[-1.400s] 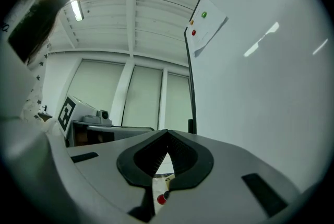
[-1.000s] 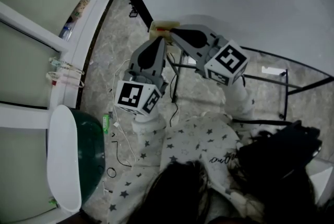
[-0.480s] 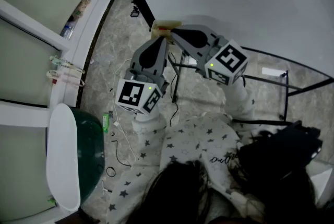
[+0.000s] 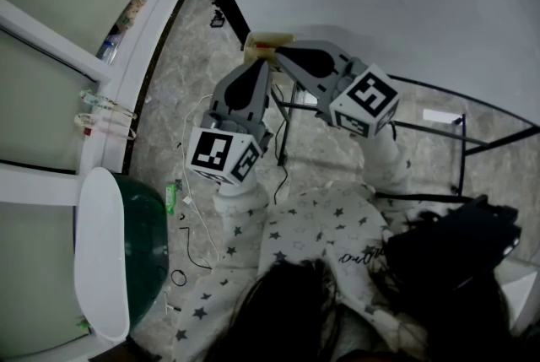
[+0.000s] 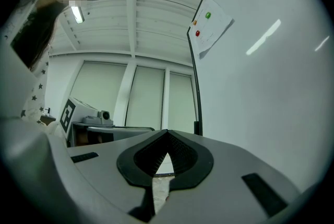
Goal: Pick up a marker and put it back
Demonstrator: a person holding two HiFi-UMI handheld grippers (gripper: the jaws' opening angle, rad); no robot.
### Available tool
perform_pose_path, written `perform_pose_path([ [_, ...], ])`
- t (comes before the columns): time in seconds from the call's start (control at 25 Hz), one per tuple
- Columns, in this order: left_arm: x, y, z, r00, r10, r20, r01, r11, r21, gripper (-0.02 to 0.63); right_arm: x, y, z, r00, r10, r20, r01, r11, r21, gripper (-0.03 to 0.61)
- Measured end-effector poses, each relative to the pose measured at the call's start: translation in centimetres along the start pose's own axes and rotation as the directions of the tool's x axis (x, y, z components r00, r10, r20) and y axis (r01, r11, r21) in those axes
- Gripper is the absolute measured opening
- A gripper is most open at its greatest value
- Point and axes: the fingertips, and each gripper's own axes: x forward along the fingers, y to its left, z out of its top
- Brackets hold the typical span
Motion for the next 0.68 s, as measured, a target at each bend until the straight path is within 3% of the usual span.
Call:
perform_pose_path([
  [0.68, 0.07, 0.12, 0.11, 1.0, 0.012, -0.013, -0.012, 1.0, -0.01, 0.0, -0.1, -0.22, 0.2, 1.0, -0.004, 0.0, 0.004, 1.0, 0.005, 0.006],
])
